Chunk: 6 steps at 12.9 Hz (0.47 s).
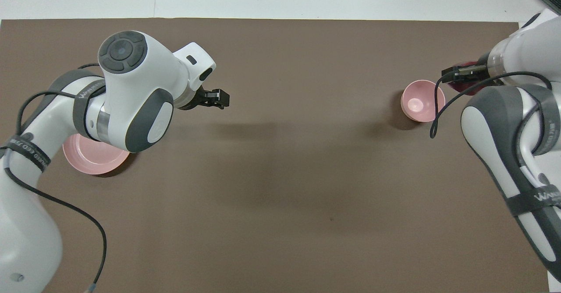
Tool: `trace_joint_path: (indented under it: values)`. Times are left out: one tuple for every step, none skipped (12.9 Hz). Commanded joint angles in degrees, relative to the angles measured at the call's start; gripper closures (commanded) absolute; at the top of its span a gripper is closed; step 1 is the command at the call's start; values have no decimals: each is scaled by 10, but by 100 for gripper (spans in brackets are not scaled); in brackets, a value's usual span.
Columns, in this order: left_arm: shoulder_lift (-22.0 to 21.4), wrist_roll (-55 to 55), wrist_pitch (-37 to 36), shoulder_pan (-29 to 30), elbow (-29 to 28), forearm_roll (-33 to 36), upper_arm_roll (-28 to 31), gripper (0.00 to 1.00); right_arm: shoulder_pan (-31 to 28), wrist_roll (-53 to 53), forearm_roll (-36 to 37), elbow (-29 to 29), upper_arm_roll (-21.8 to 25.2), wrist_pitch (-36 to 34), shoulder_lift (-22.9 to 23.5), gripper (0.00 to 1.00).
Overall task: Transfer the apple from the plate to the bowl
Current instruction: 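Move the apple over the pink bowl with the right gripper while the left gripper withdraws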
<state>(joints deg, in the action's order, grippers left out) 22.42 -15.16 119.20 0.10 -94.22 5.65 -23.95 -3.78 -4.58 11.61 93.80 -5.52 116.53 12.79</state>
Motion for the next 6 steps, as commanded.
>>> trace_joint_path:
  values:
    - [-30, 97, -38, 37, -9, 18, -4, 0, 5, -33, 17, -44, -6, -36, 20, 100]
    - [-40, 119, -50, 49, -9, 18, -4, 0, 9, -39, 18, -47, -5, -37, 32, 100]
    - [-54, 118, -66, 60, -9, 17, -4, 0, 10, -64, 19, -57, -5, -34, 49, 100]
    - [-70, 116, -94, 69, -10, 16, -4, 0, 17, -88, 19, -68, -5, -37, 65, 100]
    - [-86, 115, -117, 82, -9, 16, -5, 0, 22, -95, 19, -67, -2, -38, 67, 100]
    - [-108, 120, -132, 88, -9, 16, -5, 0, 11, -97, 18, -64, -4, -43, 68, 100]
